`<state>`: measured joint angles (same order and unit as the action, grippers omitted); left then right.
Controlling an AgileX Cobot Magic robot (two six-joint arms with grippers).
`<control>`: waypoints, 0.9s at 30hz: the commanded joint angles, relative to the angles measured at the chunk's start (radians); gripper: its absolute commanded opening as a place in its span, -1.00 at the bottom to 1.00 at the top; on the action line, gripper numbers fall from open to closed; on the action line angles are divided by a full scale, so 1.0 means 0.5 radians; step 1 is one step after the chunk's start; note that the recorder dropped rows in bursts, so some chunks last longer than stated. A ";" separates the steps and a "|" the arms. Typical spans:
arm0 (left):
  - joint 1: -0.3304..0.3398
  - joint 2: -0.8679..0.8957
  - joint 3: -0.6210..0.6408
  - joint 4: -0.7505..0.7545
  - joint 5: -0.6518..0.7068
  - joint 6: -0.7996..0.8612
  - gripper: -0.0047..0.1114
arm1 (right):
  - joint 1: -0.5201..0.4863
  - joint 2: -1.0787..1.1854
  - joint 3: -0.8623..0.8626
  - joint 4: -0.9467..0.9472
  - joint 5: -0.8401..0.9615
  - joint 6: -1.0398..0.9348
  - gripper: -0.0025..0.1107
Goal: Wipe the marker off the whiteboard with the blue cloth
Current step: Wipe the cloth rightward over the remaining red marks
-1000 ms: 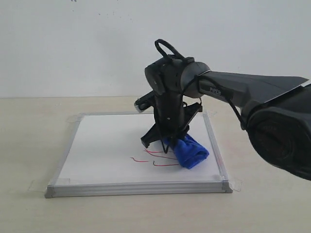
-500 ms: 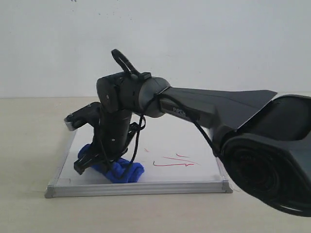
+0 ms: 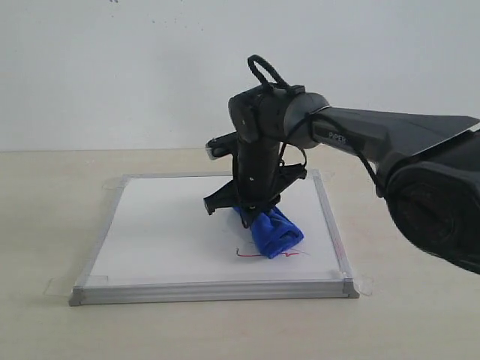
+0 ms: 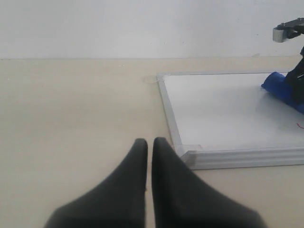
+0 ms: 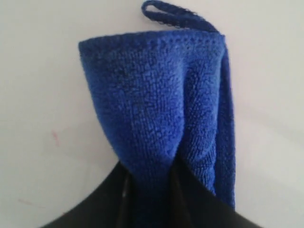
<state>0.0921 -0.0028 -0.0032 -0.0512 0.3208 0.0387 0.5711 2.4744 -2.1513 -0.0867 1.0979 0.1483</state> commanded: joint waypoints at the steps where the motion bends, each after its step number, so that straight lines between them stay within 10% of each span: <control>1: -0.016 0.006 0.006 -0.023 -0.013 0.009 -0.85 | 0.112 0.023 0.010 0.418 -0.207 -0.251 -0.96; 8: -0.016 0.006 0.006 -0.023 -0.013 0.009 -0.85 | 0.294 0.023 0.010 0.625 -0.491 -0.821 -0.96; 27: -0.016 0.006 0.006 -0.023 -0.013 0.009 -0.85 | -0.095 0.023 0.010 -0.001 0.246 -0.248 -0.96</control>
<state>0.0921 -0.0028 -0.0032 -0.0512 0.3208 0.0387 0.5496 2.4779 -2.1550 -0.0356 1.1365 0.0186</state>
